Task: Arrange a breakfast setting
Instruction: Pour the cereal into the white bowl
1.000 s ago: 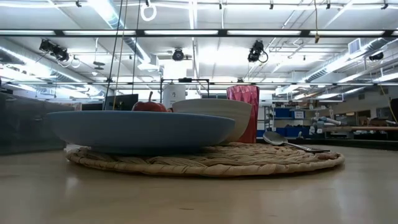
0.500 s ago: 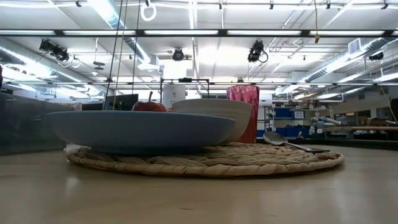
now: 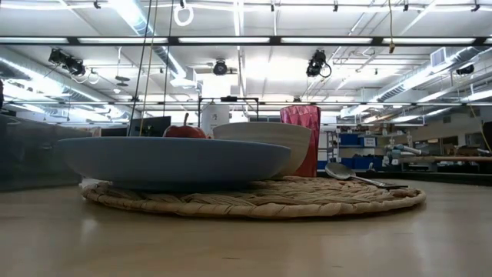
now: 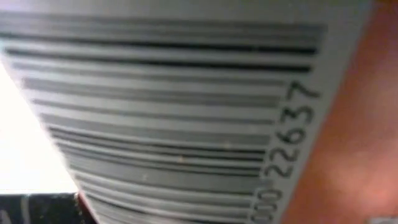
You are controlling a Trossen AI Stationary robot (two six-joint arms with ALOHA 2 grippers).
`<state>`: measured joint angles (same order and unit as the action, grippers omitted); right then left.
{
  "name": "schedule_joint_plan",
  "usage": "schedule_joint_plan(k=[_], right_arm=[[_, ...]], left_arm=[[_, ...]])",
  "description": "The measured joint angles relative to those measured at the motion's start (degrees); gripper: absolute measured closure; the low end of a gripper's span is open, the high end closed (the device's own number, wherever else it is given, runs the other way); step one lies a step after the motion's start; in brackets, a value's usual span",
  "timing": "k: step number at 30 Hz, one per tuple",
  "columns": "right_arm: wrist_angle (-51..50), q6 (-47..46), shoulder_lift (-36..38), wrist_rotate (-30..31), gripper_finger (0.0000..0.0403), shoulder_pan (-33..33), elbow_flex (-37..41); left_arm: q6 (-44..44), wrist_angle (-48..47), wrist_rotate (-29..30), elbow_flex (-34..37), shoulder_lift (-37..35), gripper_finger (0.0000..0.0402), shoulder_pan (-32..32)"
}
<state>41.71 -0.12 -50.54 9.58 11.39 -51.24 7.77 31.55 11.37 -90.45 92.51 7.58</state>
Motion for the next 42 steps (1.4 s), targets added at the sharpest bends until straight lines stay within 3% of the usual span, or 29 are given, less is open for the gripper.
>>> schedule_joint_plan(k=[6,16,22,26,29,35,42], right_arm=[[3.81,-1.39,-3.00,0.03,0.0161,-0.28,-0.07],[4.74,0.71,-3.77,0.19,0.0161,0.73,0.09],[-0.64,0.55,-4.41,1.26,0.0161,-0.58,0.14],[0.96,0.03,-7.12,0.17,0.0161,-2.30,0.17],[3.43,0.47,-8.49,0.52,0.0156,-2.52,0.15],[-1.49,0.82,-7.23,2.98,0.0112,-2.54,0.13],[-14.93,3.19,-1.51,5.86,0.0030,-2.43,0.15]], left_arm=[[-3.71,3.05,0.78,0.09,0.24,0.0051,-1.72],[5.13,3.89,0.10,0.09,-0.02,0.0051,-5.69],[7.57,9.29,-8.29,-0.01,0.01,0.0051,-8.27],[5.54,10.49,-8.84,-0.07,-0.13,0.0055,-8.55],[5.05,9.66,-8.98,-0.02,-0.04,0.0080,-8.57],[4.95,2.81,-8.66,-0.02,-2.16,0.0182,-9.60],[3.43,-8.20,-8.51,0.07,-7.27,0.0186,-12.49]])
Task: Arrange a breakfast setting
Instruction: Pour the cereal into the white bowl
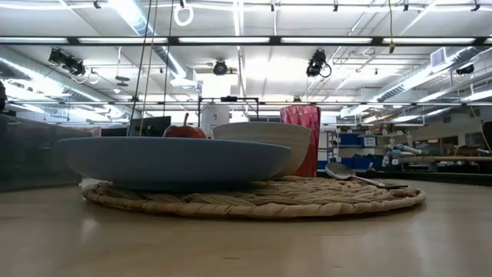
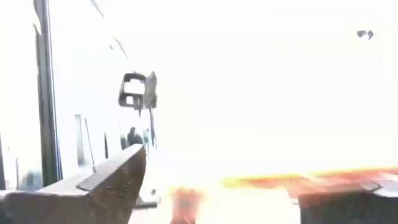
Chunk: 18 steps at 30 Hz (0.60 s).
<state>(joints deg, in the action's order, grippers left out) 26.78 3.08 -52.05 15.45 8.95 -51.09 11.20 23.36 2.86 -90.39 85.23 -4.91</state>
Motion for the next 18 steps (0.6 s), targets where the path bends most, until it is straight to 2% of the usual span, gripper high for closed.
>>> schedule_joint_plan(k=[5,11,18], right_arm=[[-13.07,0.46,6.81,0.52,0.0006,0.35,0.00],[-24.52,0.57,14.84,-0.35,0.0013,0.70,-0.09],[-28.91,-0.03,19.34,1.63,0.0011,1.00,-0.09]], left_arm=[[-3.34,-9.91,2.22,0.00,-5.17,0.0187,-2.05],[-10.21,-28.01,21.43,-0.06,-11.98,0.0187,-3.78],[-2.61,-51.93,34.25,0.24,-15.67,0.0187,-8.87]])
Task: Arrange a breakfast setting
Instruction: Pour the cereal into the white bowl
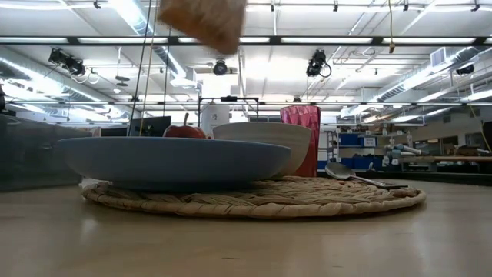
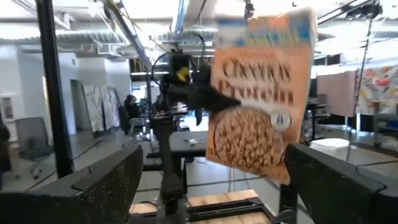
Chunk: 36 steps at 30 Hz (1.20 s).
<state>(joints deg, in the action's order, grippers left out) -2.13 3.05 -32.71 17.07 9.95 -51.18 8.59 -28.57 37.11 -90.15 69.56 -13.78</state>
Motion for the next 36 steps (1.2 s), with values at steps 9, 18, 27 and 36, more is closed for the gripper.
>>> schedule_joint_plan(k=[9,18,27,36], right_arm=[[5.19,8.99,-3.18,12.94,0.0011,-0.02,0.00],[16.67,15.29,-8.61,22.80,0.0014,-2.77,0.00],[23.23,14.06,-15.18,25.38,0.0014,-6.68,0.02],[23.43,6.16,-20.85,23.45,0.0015,-7.69,0.05]], left_arm=[[8.31,-0.31,4.65,26.23,-11.22,0.0189,-10.62],[10.28,20.90,13.77,54.94,-17.62,0.0194,-13.14],[16.01,24.19,23.04,64.51,-17.62,0.0201,-14.30],[19.67,21.30,11.90,64.85,-18.50,0.0143,-20.11]])
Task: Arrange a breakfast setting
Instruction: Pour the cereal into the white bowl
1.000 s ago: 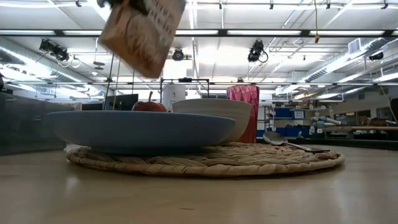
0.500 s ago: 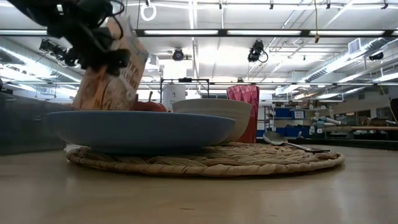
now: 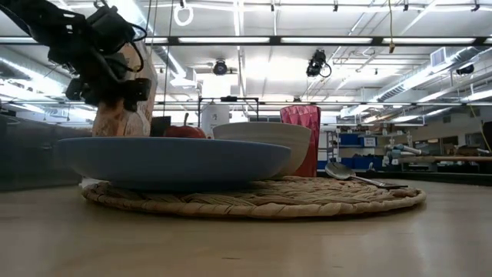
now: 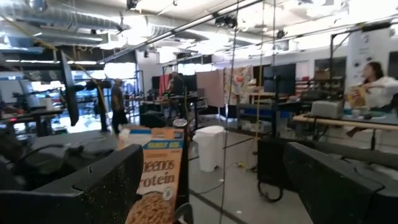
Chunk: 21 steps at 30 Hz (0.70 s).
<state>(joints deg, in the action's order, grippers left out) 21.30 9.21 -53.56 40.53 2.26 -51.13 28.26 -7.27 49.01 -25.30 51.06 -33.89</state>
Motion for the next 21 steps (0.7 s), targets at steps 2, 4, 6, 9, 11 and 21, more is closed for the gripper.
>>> schedule_joint_plan(k=[2,4,6,9,11,21], right_arm=[[-0.05,-1.33,-0.73,-0.20,0.0015,0.00,0.00],[-0.37,-2.61,-0.81,-0.77,0.0015,0.00,0.02],[-0.65,-3.74,-0.70,-1.38,0.0015,-0.14,0.02],[-1.02,-4.60,-0.74,-1.50,0.0015,-0.27,0.02],[-1.52,-4.77,-0.68,-1.59,0.0015,-0.57,0.02],[-3.55,-8.17,-0.70,-3.14,0.0014,-2.48,0.02]], left_arm=[[0.00,-3.91,-4.59,-1.73,-0.52,0.0122,-1.52],[0.03,-10.39,-8.31,-4.37,-0.90,0.0103,-2.70],[0.03,-17.63,-10.41,-7.41,-1.06,0.0089,-3.28],[-0.23,-26.72,-13.67,-12.31,-1.26,0.0085,-3.32],[0.01,-32.64,-16.24,-15.84,-1.24,0.0084,-3.32],[4.92,-55.86,-23.58,-28.60,-1.26,0.0083,-3.30]])
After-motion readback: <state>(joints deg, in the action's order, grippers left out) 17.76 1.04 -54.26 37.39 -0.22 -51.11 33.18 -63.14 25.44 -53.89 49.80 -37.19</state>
